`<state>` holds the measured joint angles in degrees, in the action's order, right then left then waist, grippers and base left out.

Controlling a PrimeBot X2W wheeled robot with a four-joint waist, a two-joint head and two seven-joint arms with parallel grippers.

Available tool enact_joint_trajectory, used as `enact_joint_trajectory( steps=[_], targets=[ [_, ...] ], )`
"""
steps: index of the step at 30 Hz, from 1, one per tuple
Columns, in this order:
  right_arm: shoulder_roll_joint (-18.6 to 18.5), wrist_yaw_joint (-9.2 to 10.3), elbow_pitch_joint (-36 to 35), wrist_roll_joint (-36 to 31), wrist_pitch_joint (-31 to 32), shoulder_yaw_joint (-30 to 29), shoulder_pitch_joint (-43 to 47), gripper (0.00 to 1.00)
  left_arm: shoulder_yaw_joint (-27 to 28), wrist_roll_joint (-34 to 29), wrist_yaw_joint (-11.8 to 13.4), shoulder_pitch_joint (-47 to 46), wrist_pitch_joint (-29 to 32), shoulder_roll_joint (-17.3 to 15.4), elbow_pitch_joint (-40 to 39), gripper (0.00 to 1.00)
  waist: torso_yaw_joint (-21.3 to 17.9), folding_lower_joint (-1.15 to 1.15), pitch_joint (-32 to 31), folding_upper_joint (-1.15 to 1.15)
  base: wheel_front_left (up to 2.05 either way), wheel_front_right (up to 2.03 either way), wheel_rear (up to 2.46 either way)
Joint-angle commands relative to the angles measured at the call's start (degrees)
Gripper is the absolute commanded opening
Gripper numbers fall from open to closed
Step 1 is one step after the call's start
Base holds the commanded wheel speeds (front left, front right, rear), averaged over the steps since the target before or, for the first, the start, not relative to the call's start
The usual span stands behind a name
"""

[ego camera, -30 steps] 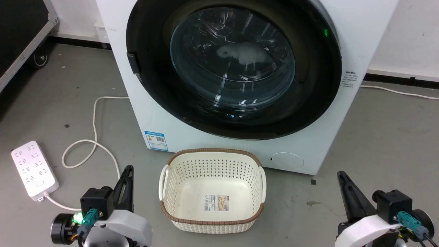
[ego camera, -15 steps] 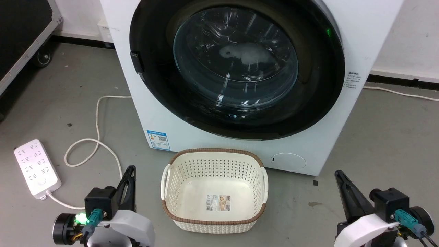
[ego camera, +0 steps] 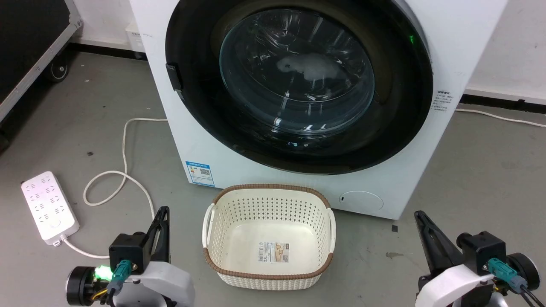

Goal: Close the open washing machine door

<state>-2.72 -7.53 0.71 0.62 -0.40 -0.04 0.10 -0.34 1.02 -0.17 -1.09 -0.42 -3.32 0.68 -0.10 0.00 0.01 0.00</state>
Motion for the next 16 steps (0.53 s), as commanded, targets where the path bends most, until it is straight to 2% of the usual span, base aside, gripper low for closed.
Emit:
enact_joint_trajectory(
  steps=[1,16],
  targets=[
    [-0.16,0.04,-0.59,-0.5,0.27,0.03,-0.1,0.0,0.28,-0.78,0.15,1.02,0.3,0.32,-0.52,0.0,0.05,0.0,0.0,0.0,0.0,0.0,0.0],
    [-0.16,0.04,-0.71,-0.62,0.4,0.04,-0.1,0.0,0.34,-1.02,0.17,1.09,0.42,0.45,-0.68,0.0,0.1,0.0,-0.01,0.0,0.0,0.0,0.0]
  ],
)
